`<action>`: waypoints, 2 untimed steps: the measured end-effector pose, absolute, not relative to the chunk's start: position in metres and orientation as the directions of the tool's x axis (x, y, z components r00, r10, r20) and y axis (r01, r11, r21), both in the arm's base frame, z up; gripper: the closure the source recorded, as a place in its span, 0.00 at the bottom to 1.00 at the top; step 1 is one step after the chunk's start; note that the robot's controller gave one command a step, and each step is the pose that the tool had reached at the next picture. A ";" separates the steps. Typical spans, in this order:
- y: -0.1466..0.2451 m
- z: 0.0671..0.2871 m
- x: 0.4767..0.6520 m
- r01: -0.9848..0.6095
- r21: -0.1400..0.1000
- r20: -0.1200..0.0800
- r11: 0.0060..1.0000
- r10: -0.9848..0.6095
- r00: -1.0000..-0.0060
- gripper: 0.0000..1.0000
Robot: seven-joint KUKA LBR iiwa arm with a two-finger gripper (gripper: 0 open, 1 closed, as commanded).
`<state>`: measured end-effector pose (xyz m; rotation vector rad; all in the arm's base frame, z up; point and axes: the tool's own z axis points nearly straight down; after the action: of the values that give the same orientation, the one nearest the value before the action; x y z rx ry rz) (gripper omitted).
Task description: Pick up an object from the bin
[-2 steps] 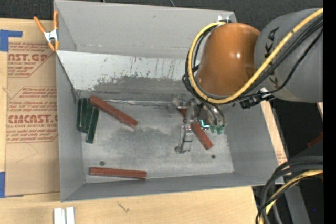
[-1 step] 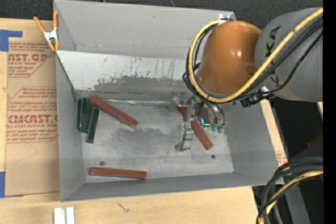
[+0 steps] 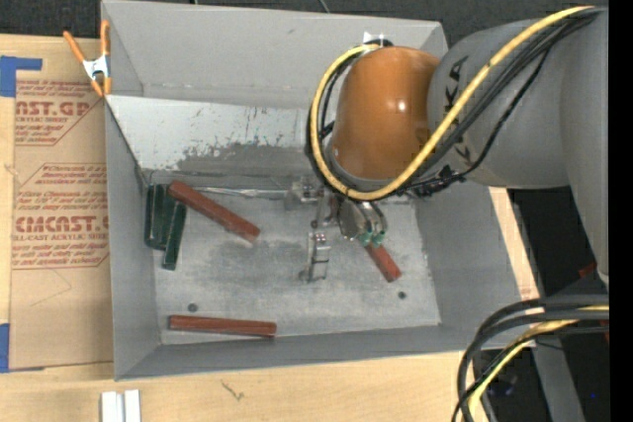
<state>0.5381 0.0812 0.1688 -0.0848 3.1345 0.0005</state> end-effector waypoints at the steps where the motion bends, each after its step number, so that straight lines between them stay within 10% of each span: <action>1: 0.094 0.142 0.554 0.059 0.002 -0.002 0.998 0.059 -0.998 0.00; 2: 0.129 0.133 0.570 0.032 0.000 -0.001 0.999 0.032 -0.999 0.00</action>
Offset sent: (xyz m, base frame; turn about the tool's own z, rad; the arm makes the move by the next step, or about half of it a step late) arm 0.0482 0.0861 -0.0424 -0.1190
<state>0.5702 0.1291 0.1333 0.0505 3.1398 0.0000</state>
